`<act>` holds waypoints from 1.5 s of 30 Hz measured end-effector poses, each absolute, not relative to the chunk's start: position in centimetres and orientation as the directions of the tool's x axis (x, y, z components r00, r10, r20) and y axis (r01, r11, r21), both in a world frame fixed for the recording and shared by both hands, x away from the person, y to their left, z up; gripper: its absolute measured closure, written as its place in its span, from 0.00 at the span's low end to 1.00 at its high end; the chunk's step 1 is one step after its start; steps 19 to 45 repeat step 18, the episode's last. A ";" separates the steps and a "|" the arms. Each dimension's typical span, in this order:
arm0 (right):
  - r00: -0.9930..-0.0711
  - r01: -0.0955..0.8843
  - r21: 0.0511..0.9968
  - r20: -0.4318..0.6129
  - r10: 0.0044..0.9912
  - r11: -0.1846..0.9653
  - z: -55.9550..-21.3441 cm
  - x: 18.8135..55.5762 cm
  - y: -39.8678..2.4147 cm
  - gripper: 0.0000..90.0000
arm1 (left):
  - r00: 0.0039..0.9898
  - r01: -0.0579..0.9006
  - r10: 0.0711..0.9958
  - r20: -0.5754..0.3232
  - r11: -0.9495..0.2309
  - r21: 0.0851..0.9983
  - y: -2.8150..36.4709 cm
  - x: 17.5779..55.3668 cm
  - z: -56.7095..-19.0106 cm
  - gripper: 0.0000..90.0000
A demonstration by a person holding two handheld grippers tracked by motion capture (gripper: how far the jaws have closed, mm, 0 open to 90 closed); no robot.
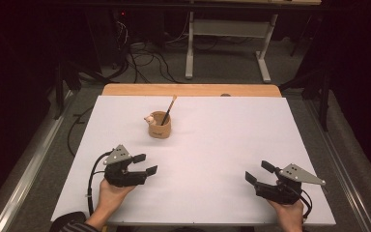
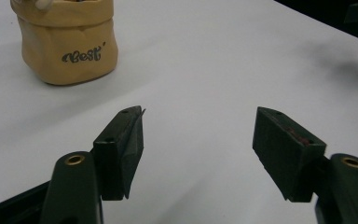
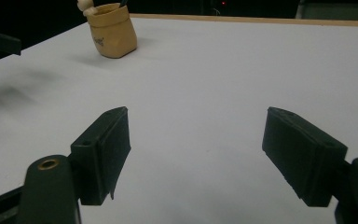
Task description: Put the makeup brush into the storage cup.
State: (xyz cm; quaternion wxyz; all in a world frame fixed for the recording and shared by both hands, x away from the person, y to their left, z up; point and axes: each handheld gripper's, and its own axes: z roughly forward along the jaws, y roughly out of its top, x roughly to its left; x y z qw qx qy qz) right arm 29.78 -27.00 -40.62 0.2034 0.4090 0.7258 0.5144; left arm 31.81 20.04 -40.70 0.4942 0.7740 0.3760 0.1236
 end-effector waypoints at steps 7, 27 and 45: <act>-0.583 0.387 0.910 0.120 0.804 0.145 -40.7 29.8 -26.9 0.28 | 0.698 0.447 0.699 -0.152 -0.260 0.856 19.7 31.5 -40.8 0.38; -0.591 0.396 0.905 0.119 0.797 0.158 -40.7 29.9 -26.7 0.28 | 0.689 0.451 0.706 -0.166 -0.238 0.860 20.1 31.6 -40.7 0.38; -0.591 0.396 0.905 0.119 0.797 0.158 -40.7 29.9 -26.7 0.28 | 0.689 0.451 0.706 -0.166 -0.238 0.860 20.1 31.6 -40.7 0.38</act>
